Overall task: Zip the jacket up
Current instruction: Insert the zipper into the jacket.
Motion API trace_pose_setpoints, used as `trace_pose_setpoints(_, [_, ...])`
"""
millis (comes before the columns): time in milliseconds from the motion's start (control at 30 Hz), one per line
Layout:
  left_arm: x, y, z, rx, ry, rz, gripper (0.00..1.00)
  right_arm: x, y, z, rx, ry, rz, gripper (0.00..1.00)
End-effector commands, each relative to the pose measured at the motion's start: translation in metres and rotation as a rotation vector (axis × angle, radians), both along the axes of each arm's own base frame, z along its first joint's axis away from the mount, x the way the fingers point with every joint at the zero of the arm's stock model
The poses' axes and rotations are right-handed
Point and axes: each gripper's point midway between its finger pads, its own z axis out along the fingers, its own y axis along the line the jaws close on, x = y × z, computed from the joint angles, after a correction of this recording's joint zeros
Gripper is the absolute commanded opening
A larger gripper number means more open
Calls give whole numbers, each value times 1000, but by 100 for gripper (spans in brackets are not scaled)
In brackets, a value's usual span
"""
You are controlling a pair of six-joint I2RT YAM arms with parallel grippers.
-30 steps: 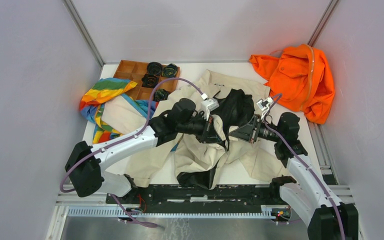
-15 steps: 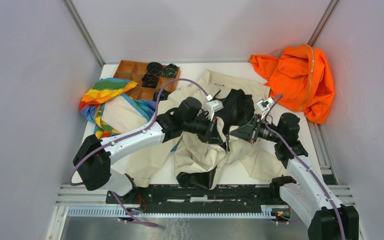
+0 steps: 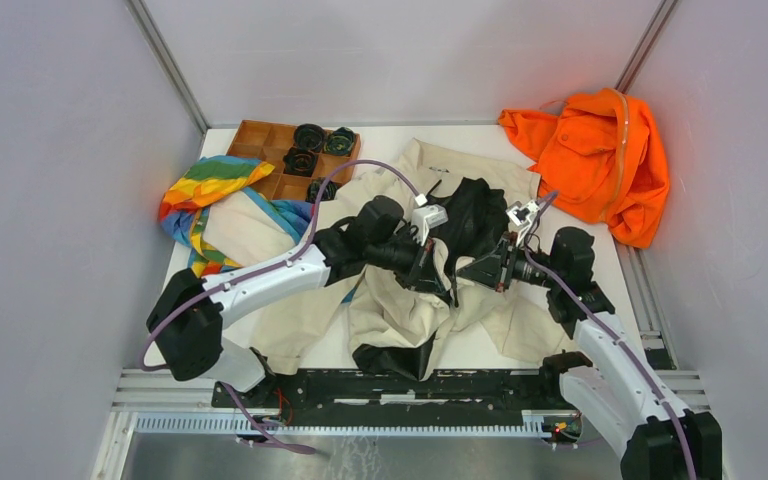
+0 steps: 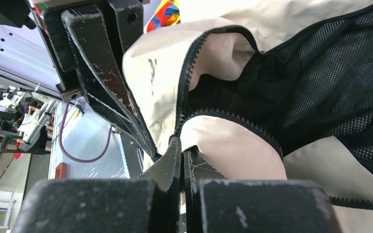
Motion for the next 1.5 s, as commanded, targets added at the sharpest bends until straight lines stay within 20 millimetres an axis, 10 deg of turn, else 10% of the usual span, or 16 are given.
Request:
trace_pose_setpoints(0, [-15,-3,1,-6,43,-86,2,11,5,29,33,-127,1,0])
trace_pose_setpoints(333, [-25,15,-23,103,58,-105,2,51,-15,27,-47,-90,-203,0])
trace_pose_setpoints(867, [-17,11,-19,48,1,-69,3,8,2,17,-52,-307,57,0])
trace_pose_setpoints(1133, [-8,10,-6,-17,-23,10,37,5,3,15,-60,-316,77,0])
trace_pose_setpoints(1467, [4,8,12,-136,0,99,54,4,3,19,-49,-323,83,0])
